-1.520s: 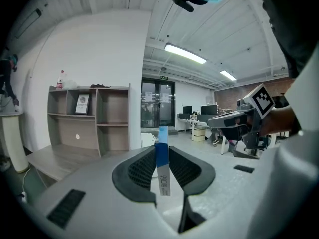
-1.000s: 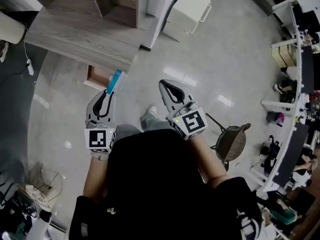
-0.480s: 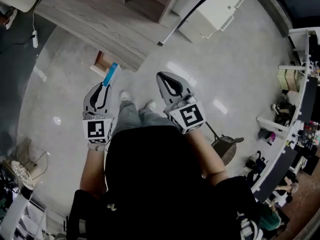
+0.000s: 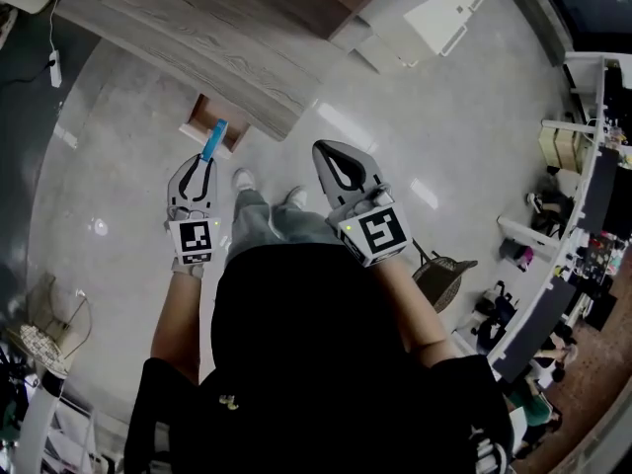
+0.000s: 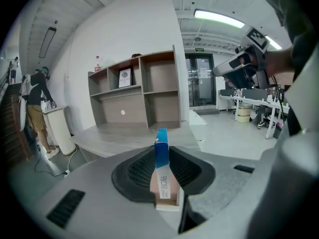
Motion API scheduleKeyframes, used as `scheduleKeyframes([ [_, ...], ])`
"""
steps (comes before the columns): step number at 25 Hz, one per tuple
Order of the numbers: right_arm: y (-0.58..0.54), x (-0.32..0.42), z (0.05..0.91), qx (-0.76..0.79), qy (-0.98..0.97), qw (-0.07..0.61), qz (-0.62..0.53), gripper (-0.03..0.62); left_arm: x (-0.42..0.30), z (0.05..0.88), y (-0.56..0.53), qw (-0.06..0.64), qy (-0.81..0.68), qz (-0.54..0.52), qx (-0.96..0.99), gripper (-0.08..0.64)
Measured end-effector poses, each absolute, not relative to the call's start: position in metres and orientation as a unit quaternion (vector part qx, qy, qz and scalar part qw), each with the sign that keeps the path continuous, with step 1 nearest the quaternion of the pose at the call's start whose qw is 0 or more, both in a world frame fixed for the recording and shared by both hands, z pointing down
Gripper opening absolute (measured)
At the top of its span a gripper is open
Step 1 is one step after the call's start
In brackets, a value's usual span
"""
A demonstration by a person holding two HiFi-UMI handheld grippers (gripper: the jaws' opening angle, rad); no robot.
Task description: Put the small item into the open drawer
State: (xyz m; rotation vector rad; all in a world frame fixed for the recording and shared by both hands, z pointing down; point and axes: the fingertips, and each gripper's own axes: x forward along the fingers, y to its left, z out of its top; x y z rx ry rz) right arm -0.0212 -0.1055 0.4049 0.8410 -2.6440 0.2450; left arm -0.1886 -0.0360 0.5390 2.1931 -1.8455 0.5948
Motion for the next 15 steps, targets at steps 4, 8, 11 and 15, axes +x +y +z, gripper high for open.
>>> scheduleKeyframes([
  [4, -0.106, -0.028, 0.412, 0.302, -0.932, 0.183, 0.084, 0.012, -0.197, 0.568, -0.046, 0.098, -0.611, 0.215, 0.756, 0.089],
  [8, -0.109, -0.028, 0.423, 0.318, -0.922, 0.199, 0.093, 0.012, -0.199, 0.604, -0.054, 0.100, -0.586, 0.232, 0.770, 0.089],
  [11, -0.112, -0.028, 0.429, 0.327, -0.916, 0.210, 0.099, 0.012, -0.198, 0.630, -0.060, 0.103, -0.568, 0.245, 0.779, 0.089],
  [15, -0.114, -0.028, 0.438, 0.335, -0.910, 0.221, 0.105, 0.012, -0.198, 0.659, -0.066, 0.102, -0.551, 0.261, 0.786, 0.089],
])
